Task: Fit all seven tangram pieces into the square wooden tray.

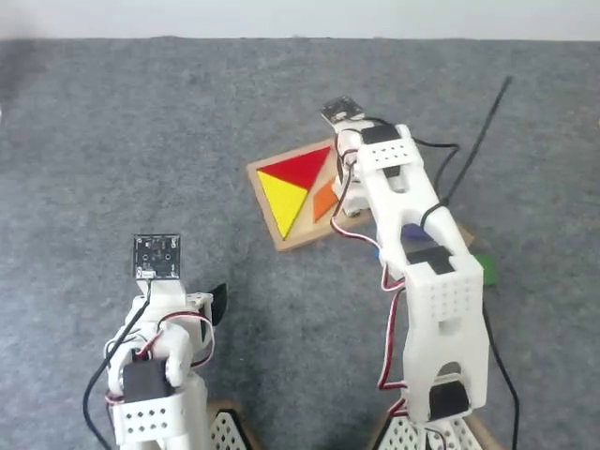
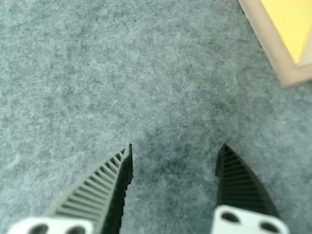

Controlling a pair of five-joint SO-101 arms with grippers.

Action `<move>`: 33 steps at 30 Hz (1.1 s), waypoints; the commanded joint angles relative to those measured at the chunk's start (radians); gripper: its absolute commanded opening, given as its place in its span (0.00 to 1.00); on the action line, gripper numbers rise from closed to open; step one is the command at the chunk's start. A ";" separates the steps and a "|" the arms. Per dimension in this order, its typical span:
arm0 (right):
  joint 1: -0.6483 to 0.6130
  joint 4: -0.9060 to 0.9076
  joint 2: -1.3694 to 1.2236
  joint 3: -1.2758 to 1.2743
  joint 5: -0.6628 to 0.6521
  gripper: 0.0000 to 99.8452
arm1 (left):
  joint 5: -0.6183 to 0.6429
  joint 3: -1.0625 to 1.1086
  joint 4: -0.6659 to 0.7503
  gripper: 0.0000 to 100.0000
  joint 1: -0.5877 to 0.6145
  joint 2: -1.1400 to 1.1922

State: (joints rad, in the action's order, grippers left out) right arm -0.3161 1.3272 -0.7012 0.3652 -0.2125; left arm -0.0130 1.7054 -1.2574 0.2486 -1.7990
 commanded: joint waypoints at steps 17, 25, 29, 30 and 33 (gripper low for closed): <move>-0.015 0.263 0.185 -0.101 -0.032 0.01 | 0.008 -0.022 -0.005 0.27 0.000 -0.021; -0.081 0.137 0.610 -0.319 -0.026 0.13 | 0.008 -0.022 -0.005 0.27 0.000 -0.021; -0.145 0.097 0.651 -0.416 -0.034 0.21 | 0.008 -0.022 -0.005 0.27 0.000 -0.021; -0.150 0.085 0.642 -0.436 -0.028 0.22 | 0.008 -0.022 -0.005 0.27 0.000 -0.021; -0.150 0.044 0.604 -0.468 -0.028 0.22 | 0.008 -0.022 -0.005 0.27 0.000 -0.021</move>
State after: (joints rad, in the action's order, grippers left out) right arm -0.4588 1.4131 -0.1181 -0.0982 -0.2309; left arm -0.0130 1.7054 -1.2574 0.2486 -1.7990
